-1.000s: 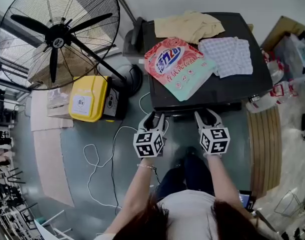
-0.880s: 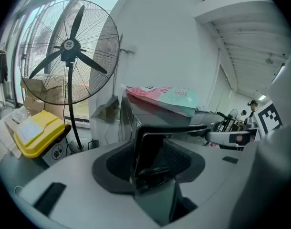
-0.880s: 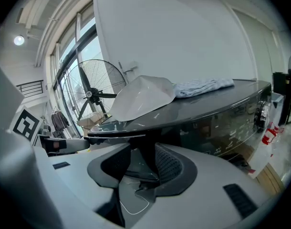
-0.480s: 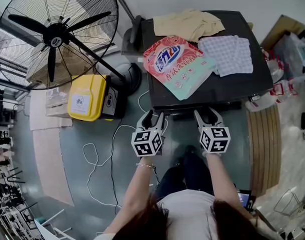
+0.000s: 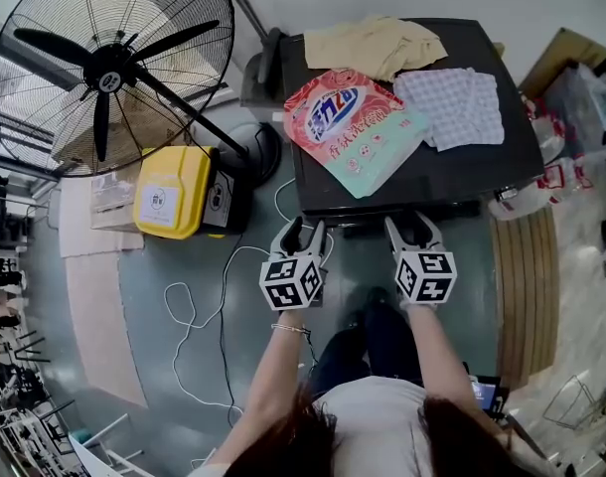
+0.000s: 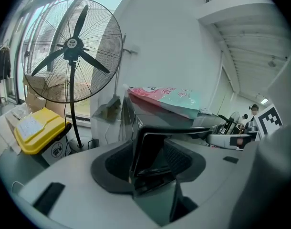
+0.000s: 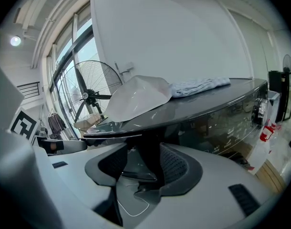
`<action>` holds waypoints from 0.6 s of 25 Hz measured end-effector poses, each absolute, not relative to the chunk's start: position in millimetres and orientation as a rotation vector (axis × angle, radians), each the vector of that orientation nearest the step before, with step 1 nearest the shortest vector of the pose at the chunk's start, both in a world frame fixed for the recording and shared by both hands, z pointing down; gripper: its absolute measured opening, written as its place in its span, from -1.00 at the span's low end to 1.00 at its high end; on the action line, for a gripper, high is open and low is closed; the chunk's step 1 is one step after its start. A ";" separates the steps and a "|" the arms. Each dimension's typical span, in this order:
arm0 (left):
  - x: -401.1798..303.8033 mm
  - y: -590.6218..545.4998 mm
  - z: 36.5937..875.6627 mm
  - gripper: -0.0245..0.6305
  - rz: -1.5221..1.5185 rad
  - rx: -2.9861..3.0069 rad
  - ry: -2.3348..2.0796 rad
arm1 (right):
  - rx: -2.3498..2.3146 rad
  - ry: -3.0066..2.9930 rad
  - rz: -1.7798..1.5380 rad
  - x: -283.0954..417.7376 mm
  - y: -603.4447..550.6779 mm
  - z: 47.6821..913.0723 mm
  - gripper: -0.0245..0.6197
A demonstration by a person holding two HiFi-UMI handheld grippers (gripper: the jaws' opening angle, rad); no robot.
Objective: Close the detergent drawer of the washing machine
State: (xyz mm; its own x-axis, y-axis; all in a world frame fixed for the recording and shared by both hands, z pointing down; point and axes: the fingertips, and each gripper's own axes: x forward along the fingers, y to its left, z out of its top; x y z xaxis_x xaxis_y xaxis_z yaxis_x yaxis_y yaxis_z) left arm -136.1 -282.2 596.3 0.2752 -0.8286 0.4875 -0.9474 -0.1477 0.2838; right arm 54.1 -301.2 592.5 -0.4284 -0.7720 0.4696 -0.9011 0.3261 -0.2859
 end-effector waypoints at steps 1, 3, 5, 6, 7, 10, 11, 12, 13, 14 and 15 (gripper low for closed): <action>-136.2 -282.4 596.6 -0.27 0.290 2.016 -1.593 | 1.519 -2.342 0.754 54.1 -301.3 592.7 -0.23; -136.1 -283.2 597.1 -0.27 0.291 2.016 -1.593 | 1.524 -2.337 0.754 54.2 -301.9 593.2 -0.23; -136.2 -283.9 596.8 -0.27 0.293 2.013 -1.595 | 1.526 -2.332 0.758 53.9 -302.6 593.1 -0.23; -136.3 -284.2 596.5 -0.27 0.294 2.011 -1.597 | 1.528 -2.331 0.761 54.0 -303.0 592.9 -0.23; -136.4 -284.8 596.2 -0.27 0.295 2.009 -1.601 | 1.534 -2.327 0.765 54.4 -303.4 592.8 -0.23; -137.6 -291.9 595.8 -0.27 0.301 2.001 -1.618 | 1.599 -2.280 0.777 58.8 -306.2 593.8 -0.21; -137.6 -294.3 595.7 -0.29 0.313 2.005 -1.622 | 1.623 -2.259 0.773 60.0 -306.6 594.4 -0.29; -137.3 -295.3 595.8 -0.32 0.321 2.011 -1.621 | 1.639 -2.244 0.765 60.8 -306.5 594.8 -0.30; -136.8 -295.4 596.0 -0.32 0.320 2.013 -1.618 | 1.650 -2.238 0.759 61.4 -306.4 594.8 -0.30; -136.6 -295.3 596.1 -0.31 0.311 2.011 -1.615 | 1.659 -2.236 0.755 61.8 -306.6 594.7 -0.30; -136.8 -295.2 596.0 -0.31 0.302 2.008 -1.615 | 1.665 -2.236 0.753 61.7 -306.8 594.4 -0.30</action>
